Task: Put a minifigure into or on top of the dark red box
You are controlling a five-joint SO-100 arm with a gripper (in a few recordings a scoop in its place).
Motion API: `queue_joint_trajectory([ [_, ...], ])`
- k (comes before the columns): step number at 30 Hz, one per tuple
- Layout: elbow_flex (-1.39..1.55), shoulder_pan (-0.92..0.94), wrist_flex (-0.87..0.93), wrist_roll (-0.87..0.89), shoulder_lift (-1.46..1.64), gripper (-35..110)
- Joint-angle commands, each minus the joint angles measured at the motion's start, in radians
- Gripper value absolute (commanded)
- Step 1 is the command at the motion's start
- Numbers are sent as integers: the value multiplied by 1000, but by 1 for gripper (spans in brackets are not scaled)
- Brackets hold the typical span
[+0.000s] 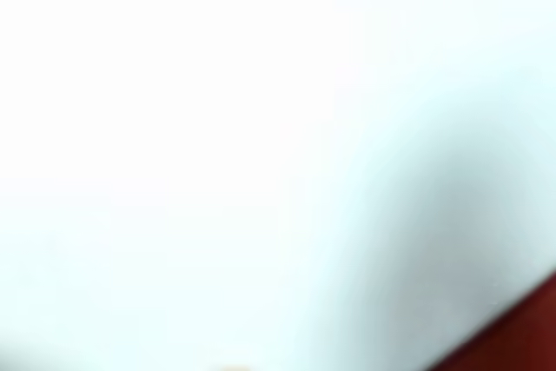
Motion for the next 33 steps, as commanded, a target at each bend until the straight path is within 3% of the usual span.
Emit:
queue_joint_trajectory([
  [1,86,-91,-23,34,126,21],
  [5,172,-183,-74,28,199,17],
  [9,259,-249,-127,8,311,0],
  [14,420,-316,-221,-97,554,0],
  [19,543,-339,-178,-115,836,0],
  [33,727,-387,-249,-146,844,0],
])
